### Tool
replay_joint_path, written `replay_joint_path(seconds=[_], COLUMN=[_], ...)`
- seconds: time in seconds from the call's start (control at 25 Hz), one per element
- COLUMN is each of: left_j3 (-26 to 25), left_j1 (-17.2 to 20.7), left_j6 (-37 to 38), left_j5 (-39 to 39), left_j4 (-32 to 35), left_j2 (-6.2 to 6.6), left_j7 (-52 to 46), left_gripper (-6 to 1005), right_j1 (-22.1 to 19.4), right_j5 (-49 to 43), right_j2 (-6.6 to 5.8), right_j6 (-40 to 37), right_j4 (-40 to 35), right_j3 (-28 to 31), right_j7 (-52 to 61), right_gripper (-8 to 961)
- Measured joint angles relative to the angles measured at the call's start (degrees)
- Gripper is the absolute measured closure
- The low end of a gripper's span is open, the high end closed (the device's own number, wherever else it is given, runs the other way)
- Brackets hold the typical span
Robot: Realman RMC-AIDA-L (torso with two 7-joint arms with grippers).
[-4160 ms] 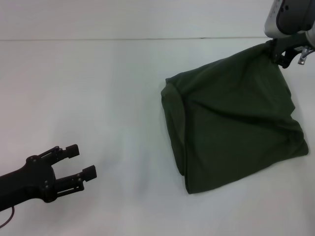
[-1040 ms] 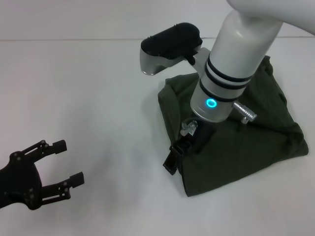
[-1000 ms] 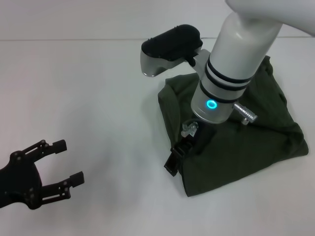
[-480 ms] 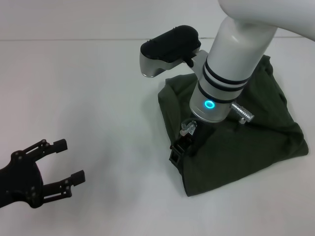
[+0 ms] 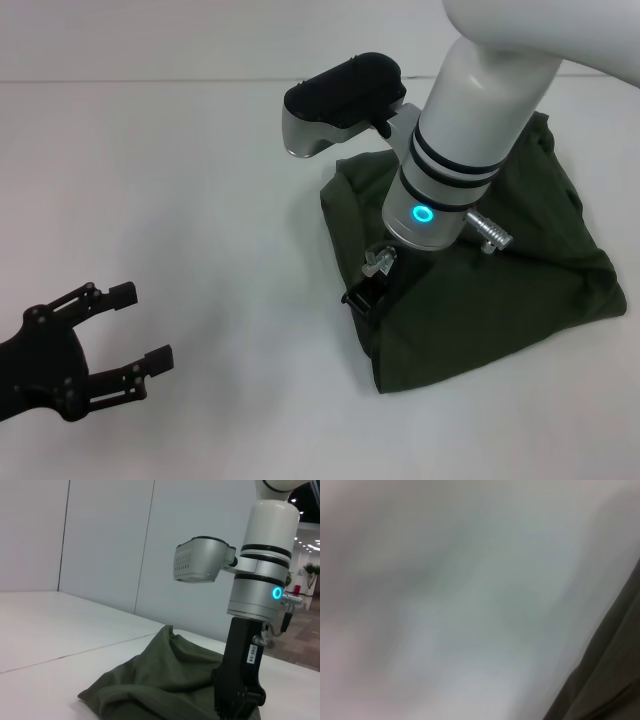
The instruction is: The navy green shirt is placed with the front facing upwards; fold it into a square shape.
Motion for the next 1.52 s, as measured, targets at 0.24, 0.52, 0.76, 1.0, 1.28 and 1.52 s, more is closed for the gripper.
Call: replay_joint_path(seconds=[0.24, 0.52, 0.76, 1.0, 1.28, 1.52], left_j3=[0.20, 0.19, 0.35, 0.22, 0.13, 0.04], left_j1=[-0.31, -0.96, -1.64, -1.76, -1.71, -1.52], left_j6=[-0.26, -0.30, -1.09, -1.30, -1.92, -2.34], left_j5=[0.11, 0.19, 0.29, -0.05, -0.09, -0.14], left_j4=[0.01, 0.00, 0.00, -0.41, -1.50, -2.13], left_j2=[0.04, 0.09, -0.11, -0.52, -0.71, -0.99], left_j7=[-0.01, -0.78, -2.86, -4.87, -5.93, -6.45], left_gripper=[99, 99, 99, 99, 99, 99], right_j1=[-1.71, -7.04, -12.83, -14.38, -14.85, -15.42], right_j5=[0.28, -2.61, -8.66, -8.90, -11.05, -16.36], right_j2=[-0.46, -1.54, -2.04, -3.62, -5.62, -6.02], right_j6=[-1.60, -6.26, -12.17, -16.02, -18.94, -21.12], right_j4=[-2.98, -10.32, -19.18, -21.14, -22.81, -26.38], right_j3=[0.24, 8.51, 21.01, 28.60, 34.30, 40.05], right_j7=[-0.38, -6.16, -14.20, -22.75, -30.17, -36.44], right_gripper=[931, 923, 917, 910, 902, 896])
